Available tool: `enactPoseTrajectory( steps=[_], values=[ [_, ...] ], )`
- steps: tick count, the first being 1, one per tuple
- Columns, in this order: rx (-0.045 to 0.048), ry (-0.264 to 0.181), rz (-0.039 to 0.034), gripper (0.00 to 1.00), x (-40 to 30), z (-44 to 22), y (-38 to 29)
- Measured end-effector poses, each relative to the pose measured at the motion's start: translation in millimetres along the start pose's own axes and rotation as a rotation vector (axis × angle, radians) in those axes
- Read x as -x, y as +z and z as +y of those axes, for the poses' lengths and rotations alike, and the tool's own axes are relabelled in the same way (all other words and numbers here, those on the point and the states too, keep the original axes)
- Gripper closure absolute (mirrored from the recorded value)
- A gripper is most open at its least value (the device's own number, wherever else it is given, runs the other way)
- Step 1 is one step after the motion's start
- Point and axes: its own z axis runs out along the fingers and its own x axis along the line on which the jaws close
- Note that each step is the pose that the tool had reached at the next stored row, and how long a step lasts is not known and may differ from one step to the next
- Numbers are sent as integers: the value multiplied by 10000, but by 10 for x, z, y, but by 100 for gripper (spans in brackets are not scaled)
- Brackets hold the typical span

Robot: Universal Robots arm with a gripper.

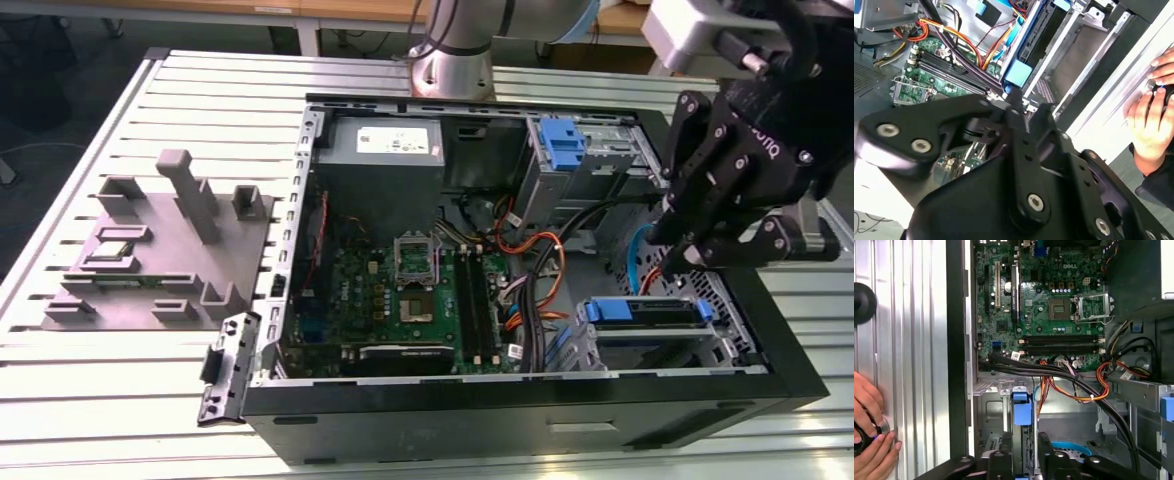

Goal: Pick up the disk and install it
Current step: 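Insert the disk into the insertion slot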

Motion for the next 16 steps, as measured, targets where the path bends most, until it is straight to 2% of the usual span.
enactPoseTrajectory(
  steps=[2, 3, 4, 5, 7, 16],
  values=[
    [-7, 1, 2, 76, 0, 0, 36],
    [-9, 1, 4, 76, 0, 0, 54],
    [-12, 1, 6, 82, 0, 0, 71],
    [-15, 1, 6, 82, 0, 0, 89],
    [-17, 1, 5, 90, 1, 0, 127],
    [-27, 2, 4, 90, 1, 0, 280]
  ],
)
